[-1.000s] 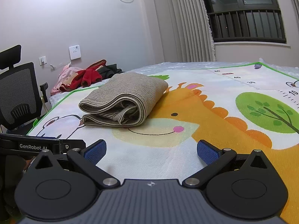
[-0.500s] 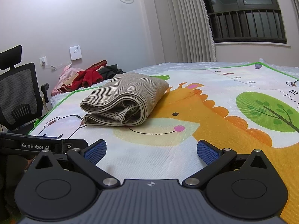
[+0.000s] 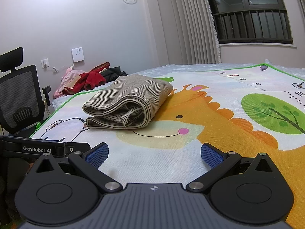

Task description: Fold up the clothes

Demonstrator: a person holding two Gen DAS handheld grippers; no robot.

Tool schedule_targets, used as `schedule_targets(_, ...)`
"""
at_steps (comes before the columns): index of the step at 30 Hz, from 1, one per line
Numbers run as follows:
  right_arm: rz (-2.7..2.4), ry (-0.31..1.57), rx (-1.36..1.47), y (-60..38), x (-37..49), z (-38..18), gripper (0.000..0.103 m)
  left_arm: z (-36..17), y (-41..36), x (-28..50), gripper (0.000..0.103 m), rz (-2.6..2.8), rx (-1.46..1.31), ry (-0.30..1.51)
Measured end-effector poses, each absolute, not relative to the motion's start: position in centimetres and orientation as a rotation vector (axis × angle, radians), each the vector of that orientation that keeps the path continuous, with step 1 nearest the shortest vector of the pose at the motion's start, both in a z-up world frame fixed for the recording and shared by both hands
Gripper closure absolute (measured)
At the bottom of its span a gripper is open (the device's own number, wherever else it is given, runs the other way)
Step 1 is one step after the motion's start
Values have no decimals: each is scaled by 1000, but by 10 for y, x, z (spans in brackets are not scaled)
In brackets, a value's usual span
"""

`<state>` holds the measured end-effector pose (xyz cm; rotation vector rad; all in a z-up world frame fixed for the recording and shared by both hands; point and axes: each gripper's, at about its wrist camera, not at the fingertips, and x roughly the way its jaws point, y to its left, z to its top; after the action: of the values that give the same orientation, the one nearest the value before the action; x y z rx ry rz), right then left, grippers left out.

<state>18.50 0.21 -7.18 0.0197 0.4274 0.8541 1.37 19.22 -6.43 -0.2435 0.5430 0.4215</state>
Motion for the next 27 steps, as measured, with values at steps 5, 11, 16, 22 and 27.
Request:
schedule_targets(5,865,426,29,1,185,-73,0,-64,192,14,0,426,-245,543)
schedule_targets(11,894,439,97,-6,192,-75,0,-63,193,15,0,424,-248,557)
schedule_targets(16,887,425,72,-4,190,-75,0,-60,194,19,0,423,-249,591)
schedule_targets(22,885,454,72,-4,195,-75,0,-59,197,17,0,393,-263,571)
schedule_targets(27,856,503,33,3,197,-71,0,-56,197,13,0,367,-278,551)
